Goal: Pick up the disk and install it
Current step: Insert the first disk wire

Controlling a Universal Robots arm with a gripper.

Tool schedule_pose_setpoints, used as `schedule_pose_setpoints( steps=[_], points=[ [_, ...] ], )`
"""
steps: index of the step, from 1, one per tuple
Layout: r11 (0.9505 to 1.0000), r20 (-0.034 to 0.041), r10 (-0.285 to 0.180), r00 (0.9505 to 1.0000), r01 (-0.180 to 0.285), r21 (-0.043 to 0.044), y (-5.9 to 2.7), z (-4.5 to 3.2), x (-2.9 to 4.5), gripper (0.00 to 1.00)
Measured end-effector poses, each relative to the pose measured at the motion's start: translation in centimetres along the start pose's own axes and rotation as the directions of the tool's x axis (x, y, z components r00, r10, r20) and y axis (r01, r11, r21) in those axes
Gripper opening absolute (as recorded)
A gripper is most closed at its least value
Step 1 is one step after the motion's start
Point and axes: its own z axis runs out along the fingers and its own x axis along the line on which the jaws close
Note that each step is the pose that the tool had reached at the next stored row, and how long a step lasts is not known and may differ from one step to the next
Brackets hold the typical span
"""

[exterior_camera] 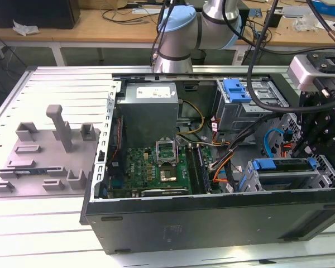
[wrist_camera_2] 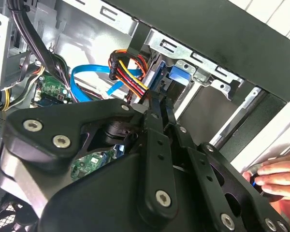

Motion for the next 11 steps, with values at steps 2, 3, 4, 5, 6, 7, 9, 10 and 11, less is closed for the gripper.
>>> schedule_pose_setpoints(
  steps=[2,3,4,5,6,7,9,10,11],
  points=[
    [1.0,0.0,0.0,1.0,0.0,0.0,0.0,0.0,0.0,0.17],
    [1.0,0.0,0.0,1.0,0.0,0.0,0.0,0.0,0.0,0.17],
    [1.0,0.0,0.0,1.0,0.0,0.0,0.0,0.01,0.0,0.17],
    [1.0,0.0001,0.0,1.0,0.0,0.0,0.0,0.01,0.0,0.17],
    [1.0,0.0002,0.0,1.0,0.0,0.0,0.0,0.02,0.01,0.17],
    [1.0,0.0003,0.0,1.0,0.0,-0.0001,0.0,0.03,0.01,0.17],
    [1.0,0.0001,0.0,1.0,0.0,0.0,-0.01,0.03,0.06,0.17],
    [1.0,0.0001,0.0,1.0,0.0,0.0,-0.01,0.04,0.09,0.17],
    [1.0,0.0001,0.0,1.0,0.0,0.0,-0.01,0.04,0.1,0.17]
  ],
)
